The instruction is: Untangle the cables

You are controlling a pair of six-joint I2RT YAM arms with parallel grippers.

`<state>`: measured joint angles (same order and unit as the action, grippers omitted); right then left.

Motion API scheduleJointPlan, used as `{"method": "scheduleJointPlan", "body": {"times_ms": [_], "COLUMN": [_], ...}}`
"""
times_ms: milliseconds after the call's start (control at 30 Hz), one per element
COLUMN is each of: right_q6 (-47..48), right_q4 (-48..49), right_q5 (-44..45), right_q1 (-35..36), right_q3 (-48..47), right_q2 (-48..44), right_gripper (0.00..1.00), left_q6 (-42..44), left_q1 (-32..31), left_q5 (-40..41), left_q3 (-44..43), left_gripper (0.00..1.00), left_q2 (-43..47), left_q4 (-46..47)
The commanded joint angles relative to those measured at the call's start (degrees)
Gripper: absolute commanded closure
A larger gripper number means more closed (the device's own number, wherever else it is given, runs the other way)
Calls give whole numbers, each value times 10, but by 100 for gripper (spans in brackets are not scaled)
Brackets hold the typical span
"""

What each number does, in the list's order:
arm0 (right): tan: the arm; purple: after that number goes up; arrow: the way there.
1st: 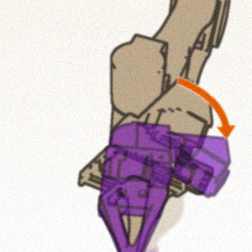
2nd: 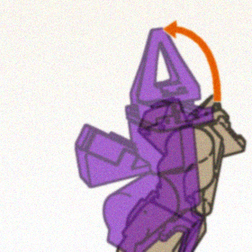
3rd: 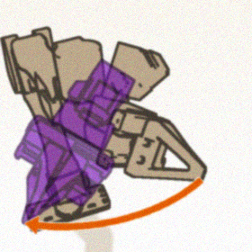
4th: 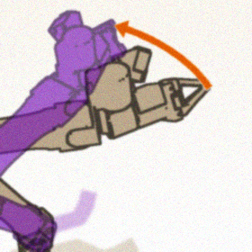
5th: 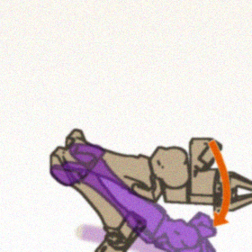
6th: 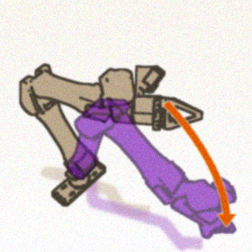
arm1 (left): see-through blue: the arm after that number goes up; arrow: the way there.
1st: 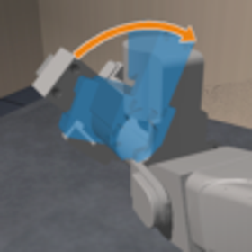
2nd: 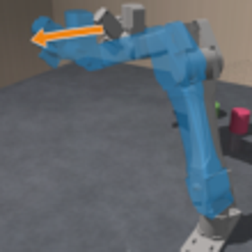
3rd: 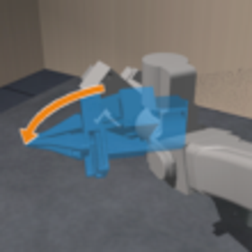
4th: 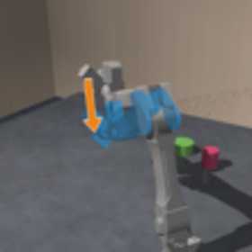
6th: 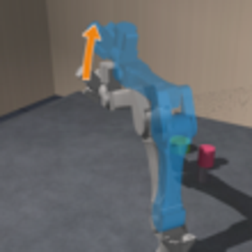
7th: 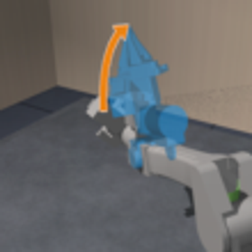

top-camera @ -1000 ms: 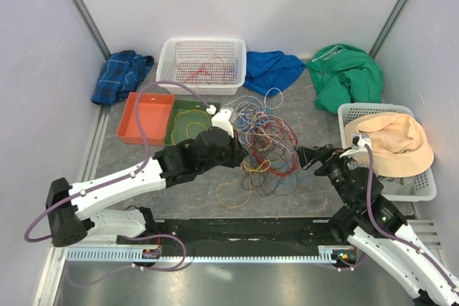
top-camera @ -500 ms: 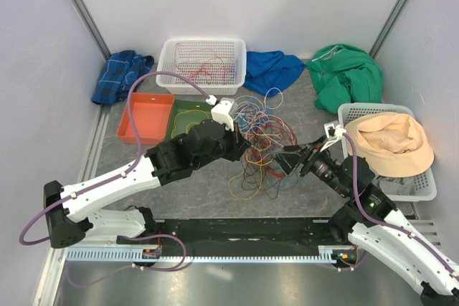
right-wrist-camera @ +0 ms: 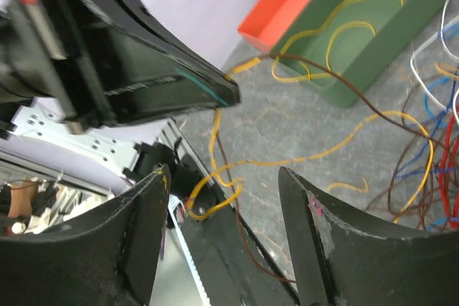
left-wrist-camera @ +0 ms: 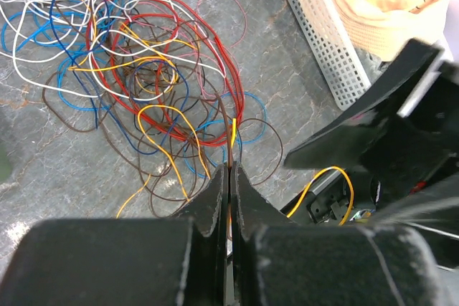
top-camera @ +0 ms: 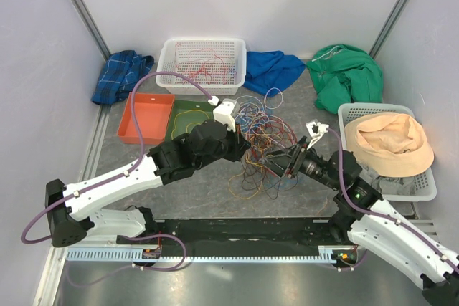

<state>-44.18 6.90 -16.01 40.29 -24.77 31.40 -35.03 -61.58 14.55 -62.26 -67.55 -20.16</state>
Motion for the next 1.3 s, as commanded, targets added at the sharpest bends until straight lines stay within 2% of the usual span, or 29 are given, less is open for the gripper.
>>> {"method": "scheduleJointPlan", "body": {"times_ms": [0, 33, 100, 133, 267, 300, 367, 400, 467, 500, 533, 600, 700, 800, 833, 933, 967, 1067, 1100, 1200, 1267], "right_q6": [-15, -14, -9, -2, 48, 70, 88, 96, 121, 126, 141, 156, 176, 186, 185, 179, 176, 148, 128, 97, 71], "right_q4": [34, 33, 26, 11, -56, -86, -113, -136, -157, -173, -182, -202, -220, -225, -226, -232, -237, -245, -246, -246, -246], "right_q5": [-24, -17, -1, 17, 70, 80, 109, 117, 141, 150, 157, 187, 222, 221, 221, 221, 221, 221, 220, 206, 187], "right_q1": [1, 1, 1, 1, 0, 1, 1, 0, 1, 0, 1, 1, 0, 1, 1, 0, 1, 1, 0, 1, 1], "right_q3": [0, -2, -13, -20, -84, -115, -145, -174, -202, -227, -240, -278, -323, -358, -365, -386, -397, -412, -415, -418, -420], "right_q2": [22, 22, 16, 7, -8, -9, -5, -2, 8, 15, 19, 29, 41, 56, 60, 76, 81, 97, 104, 118, 124], "right_gripper": [40, 51, 65, 75, 96, 100, 100, 100, 100, 100, 100, 100, 100, 100, 100, 100, 100, 100, 100, 100, 100], "left_q6": [19, 18, 18, 18, 16, 15, 13, 11, 4, -7, -13, -18, -21, -20, -18, 35, 70, 135, 149, 179, 185], "left_q1": [-3, -3, -2, -3, -3, -3, -2, -3, -2, -3, -2, -2, -2, -1, -2, -2, -2, -2, -2, -2, -3], "left_q5": [8, 9, 11, 12, 33, 43, 54, 64, 78, 93, 101, 116, 138, 158, 165, 157, 145, 111, 103, 82, 84], "left_q3": [-14, -12, -12, -9, -9, -9, -9, -7, -5, -1, 2, 15, 27, 51, 64, 151, 208, 297, 316, 355, 355], "left_gripper": [98, 98, 98, 98, 93, 87, 75, 57, 45, 27, 19, 14, 13, 11, 11, 11, 10, 7, 7, 10, 12], "left_q2": [4, 5, 5, 7, 10, 10, 11, 11, 10, 12, 14, 21, 28, 55, 67, 137, 160, 213, 218, 198, 161], "left_q4": [10, 9, 9, 8, -14, -28, -44, -53, -82, -89, -105, -112, -124, -100, -82, 76, 178, 329, 419, 545, 581]}}
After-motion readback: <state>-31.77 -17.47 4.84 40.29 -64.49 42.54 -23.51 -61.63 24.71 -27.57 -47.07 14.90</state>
